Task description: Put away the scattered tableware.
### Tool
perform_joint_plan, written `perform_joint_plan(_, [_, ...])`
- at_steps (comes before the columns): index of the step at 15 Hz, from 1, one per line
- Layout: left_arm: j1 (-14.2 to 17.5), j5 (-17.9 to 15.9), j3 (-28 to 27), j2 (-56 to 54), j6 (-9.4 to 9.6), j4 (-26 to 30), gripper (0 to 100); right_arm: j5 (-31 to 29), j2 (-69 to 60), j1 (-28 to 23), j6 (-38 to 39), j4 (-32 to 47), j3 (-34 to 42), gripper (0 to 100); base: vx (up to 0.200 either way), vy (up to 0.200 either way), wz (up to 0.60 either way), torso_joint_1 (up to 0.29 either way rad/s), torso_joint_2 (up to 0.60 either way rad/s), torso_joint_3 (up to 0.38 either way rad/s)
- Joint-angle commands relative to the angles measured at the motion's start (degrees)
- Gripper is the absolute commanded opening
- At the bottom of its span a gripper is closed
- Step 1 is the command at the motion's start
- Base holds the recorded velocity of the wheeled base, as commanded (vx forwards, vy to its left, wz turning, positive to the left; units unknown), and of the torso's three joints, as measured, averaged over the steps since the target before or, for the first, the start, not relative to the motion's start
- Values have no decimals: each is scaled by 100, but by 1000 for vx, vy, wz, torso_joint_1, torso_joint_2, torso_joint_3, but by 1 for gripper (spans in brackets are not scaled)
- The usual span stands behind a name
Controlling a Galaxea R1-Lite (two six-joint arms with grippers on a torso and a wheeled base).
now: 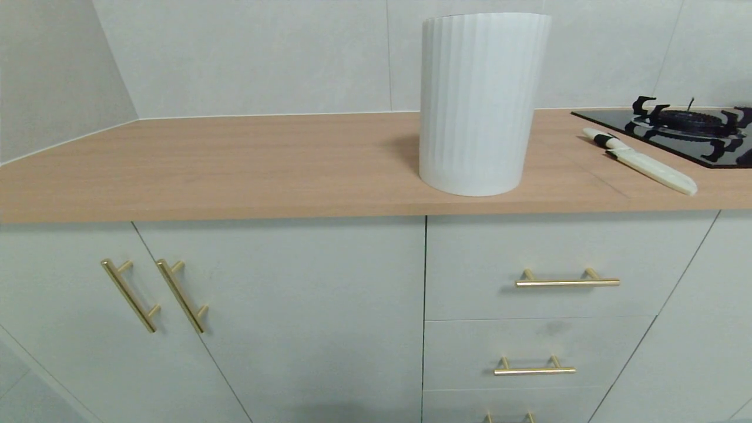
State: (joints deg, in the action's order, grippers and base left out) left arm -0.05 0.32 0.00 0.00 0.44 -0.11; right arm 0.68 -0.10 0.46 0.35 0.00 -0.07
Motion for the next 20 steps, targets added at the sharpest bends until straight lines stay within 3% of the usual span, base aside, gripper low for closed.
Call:
perform_joint_plan(1, [-4, 3, 0, 9, 0, 2, 100, 2, 10, -2, 0, 0, 7, 100, 0, -200, 0, -2, 7, 2])
perform_joint_plan(5, [-4, 3, 0, 9, 0, 2, 100, 2, 10, -2, 0, 0, 7, 100, 0, -200, 0, 4, 1, 4])
perform_joint_plan(20, [-4, 3, 0, 9, 0, 2, 100, 2, 10, -2, -9, 0, 7, 100, 0, 0, 0, 0, 0, 0])
